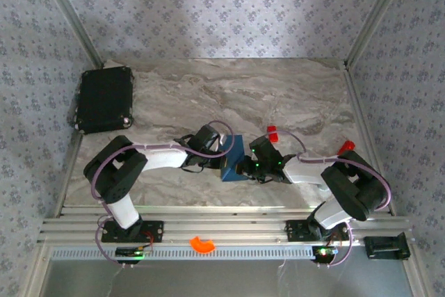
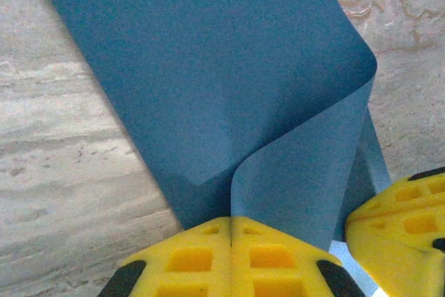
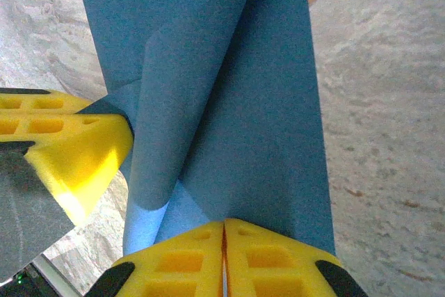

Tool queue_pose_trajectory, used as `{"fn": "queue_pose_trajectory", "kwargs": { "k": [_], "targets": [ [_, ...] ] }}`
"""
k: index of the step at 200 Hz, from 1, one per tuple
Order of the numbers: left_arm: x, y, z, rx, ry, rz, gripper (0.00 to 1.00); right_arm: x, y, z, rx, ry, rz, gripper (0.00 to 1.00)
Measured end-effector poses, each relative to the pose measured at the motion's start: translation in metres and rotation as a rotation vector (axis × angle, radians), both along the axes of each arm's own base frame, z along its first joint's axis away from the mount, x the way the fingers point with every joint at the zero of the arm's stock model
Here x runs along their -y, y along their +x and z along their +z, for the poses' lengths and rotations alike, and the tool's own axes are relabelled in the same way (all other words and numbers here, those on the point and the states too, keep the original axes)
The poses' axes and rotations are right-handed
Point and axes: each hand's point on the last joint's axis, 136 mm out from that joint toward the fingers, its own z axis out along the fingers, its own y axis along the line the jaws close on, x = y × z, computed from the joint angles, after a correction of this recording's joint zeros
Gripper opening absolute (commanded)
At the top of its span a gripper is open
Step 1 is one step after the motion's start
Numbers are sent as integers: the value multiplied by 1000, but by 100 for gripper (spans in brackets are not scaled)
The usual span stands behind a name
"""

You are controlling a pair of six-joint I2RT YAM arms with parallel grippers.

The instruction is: Fold a paper plane with a square sheet of paper (pick it up from the middle)

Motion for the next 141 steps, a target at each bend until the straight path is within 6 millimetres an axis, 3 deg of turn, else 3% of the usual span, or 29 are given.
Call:
{"fn": "queue_pose_trajectory", "kwargs": {
  "k": [141],
  "targets": [
    [3,0,2,13,-7,-7,5,1,1,0,-1,-1,-5,10]
  ]
}}
